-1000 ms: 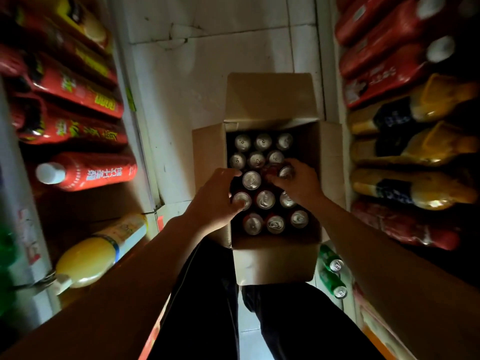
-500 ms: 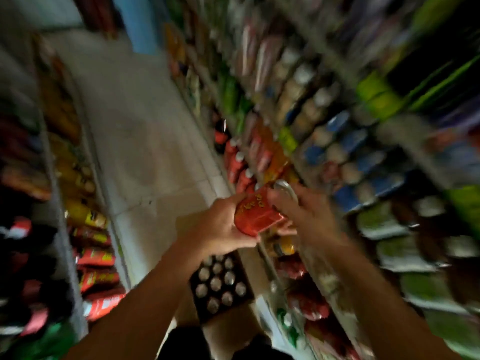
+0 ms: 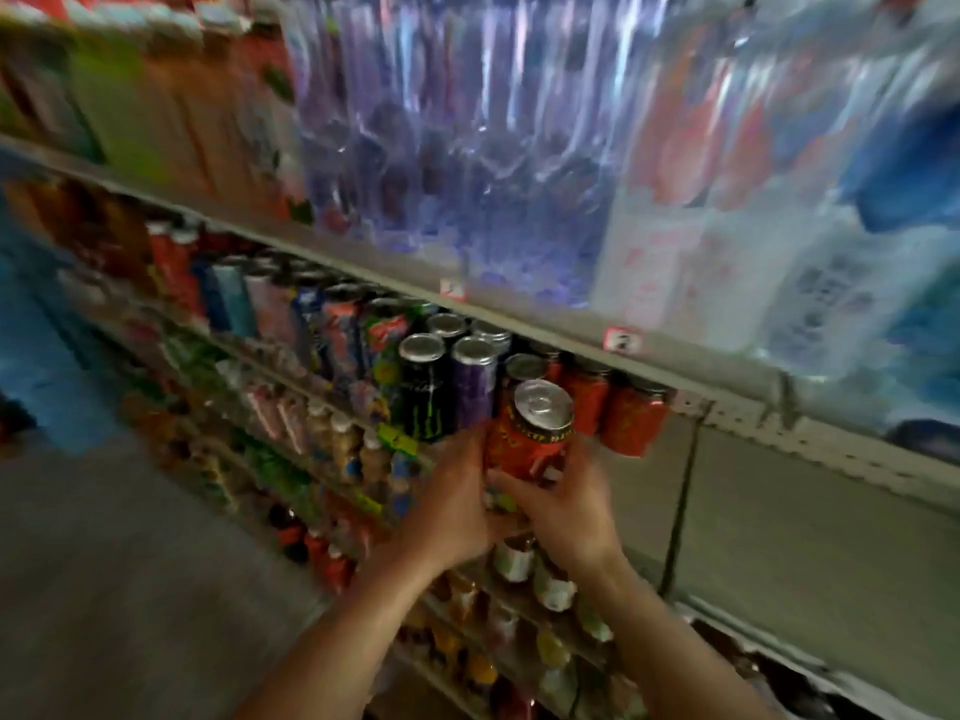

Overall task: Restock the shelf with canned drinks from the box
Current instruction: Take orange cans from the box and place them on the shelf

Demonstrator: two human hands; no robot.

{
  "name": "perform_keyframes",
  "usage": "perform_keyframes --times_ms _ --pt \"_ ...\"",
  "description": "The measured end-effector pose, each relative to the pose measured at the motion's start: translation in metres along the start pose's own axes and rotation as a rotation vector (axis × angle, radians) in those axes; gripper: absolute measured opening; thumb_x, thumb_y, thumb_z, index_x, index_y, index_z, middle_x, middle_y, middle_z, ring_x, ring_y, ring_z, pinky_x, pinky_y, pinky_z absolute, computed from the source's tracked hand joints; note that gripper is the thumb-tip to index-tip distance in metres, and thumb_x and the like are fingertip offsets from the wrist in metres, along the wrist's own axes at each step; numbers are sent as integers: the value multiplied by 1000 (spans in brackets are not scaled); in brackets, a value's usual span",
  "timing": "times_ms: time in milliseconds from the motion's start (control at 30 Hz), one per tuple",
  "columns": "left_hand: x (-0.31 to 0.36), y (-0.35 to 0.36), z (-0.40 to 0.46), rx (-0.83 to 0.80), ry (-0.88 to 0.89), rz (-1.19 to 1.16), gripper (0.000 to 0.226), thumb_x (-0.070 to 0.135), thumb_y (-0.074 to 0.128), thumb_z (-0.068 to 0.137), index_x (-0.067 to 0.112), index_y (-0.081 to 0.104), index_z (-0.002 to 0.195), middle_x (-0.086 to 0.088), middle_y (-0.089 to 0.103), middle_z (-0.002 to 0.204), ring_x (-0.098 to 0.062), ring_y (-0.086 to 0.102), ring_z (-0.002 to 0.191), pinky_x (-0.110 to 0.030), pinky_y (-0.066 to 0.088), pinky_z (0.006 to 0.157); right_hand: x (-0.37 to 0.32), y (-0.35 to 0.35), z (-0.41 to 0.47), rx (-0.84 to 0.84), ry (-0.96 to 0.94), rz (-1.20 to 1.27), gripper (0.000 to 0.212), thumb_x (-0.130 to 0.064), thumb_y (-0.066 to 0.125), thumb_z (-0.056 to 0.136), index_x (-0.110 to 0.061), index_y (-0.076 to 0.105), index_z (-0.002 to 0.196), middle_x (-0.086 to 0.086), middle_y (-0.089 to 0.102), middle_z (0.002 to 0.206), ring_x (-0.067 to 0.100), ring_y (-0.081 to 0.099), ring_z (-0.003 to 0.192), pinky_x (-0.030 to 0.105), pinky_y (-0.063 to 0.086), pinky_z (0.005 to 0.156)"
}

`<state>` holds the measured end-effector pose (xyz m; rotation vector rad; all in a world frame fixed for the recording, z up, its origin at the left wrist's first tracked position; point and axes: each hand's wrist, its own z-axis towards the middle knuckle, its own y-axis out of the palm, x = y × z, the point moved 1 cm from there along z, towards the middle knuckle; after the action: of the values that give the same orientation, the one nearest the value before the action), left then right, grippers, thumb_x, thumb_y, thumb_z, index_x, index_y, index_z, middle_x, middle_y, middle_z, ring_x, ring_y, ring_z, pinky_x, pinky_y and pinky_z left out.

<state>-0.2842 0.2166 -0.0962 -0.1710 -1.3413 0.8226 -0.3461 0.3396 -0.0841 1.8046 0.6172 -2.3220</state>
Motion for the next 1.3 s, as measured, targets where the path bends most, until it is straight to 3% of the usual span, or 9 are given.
perform_keyframes --times_ms 67,133,233,333,467,600,800,1133,1300 --pt "-2 3 9 -79 68 174 65 44 84 69 27 52 124 14 56 118 -2 56 106 -27 50 92 6 -18 14 67 -7 -37 57 -19 90 66 -32 58 111 -14 71 90 -8 67 82 15 54 71" --pt "-8 3 16 -147 97 228 55 48 78 76 28 57 123 9 62 118 -10 60 109 -28 50 91 15 -31 27 98 1 -58 60 -19 89 67 -23 58 118 -10 71 95 -6 67 82 17 55 73" --pt "-12 5 27 -284 42 384 50 45 68 86 23 57 130 5 59 129 -15 55 119 -18 40 89 29 -45 44 131 35 -86 64 -10 89 67 -12 57 122 -7 67 100 -5 64 83 3 45 69" --pt "-17 6 37 -368 43 547 44 52 56 90 24 62 123 3 62 126 -19 57 116 -29 47 92 43 -48 56 122 66 -131 73 -15 91 64 -12 55 128 -4 64 114 10 61 104 18 44 82" --pt "-18 4 46 -467 3 630 42 53 53 92 18 66 111 -1 62 115 -21 59 105 -39 50 88 60 -43 59 92 120 -127 72 -13 91 64 -18 56 126 -5 62 116 18 62 110 30 49 89" --pt "-18 3 54 -507 -16 662 45 60 54 87 27 68 112 4 62 118 -19 60 105 -40 52 87 68 -40 61 82 139 -147 72 -22 91 63 -21 56 127 1 67 121 20 64 111 47 52 96" --pt "-19 4 56 -524 -19 677 46 63 52 87 27 69 111 4 61 117 -18 60 104 -40 52 87 68 -38 62 74 146 -159 69 -19 89 67 -19 56 128 2 66 121 21 63 112 45 53 96" --pt "-14 5 49 -537 23 769 54 61 50 90 23 61 127 2 57 131 -20 55 116 -37 48 93 70 -38 59 127 137 -284 65 -39 87 65 -21 60 121 4 71 116 23 68 102 45 57 86" --pt "-15 5 47 -531 21 732 51 59 52 90 24 61 126 4 57 130 -19 56 114 -35 49 91 69 -40 62 103 143 -335 65 -36 87 69 -14 60 124 7 69 120 26 66 108 35 53 86"
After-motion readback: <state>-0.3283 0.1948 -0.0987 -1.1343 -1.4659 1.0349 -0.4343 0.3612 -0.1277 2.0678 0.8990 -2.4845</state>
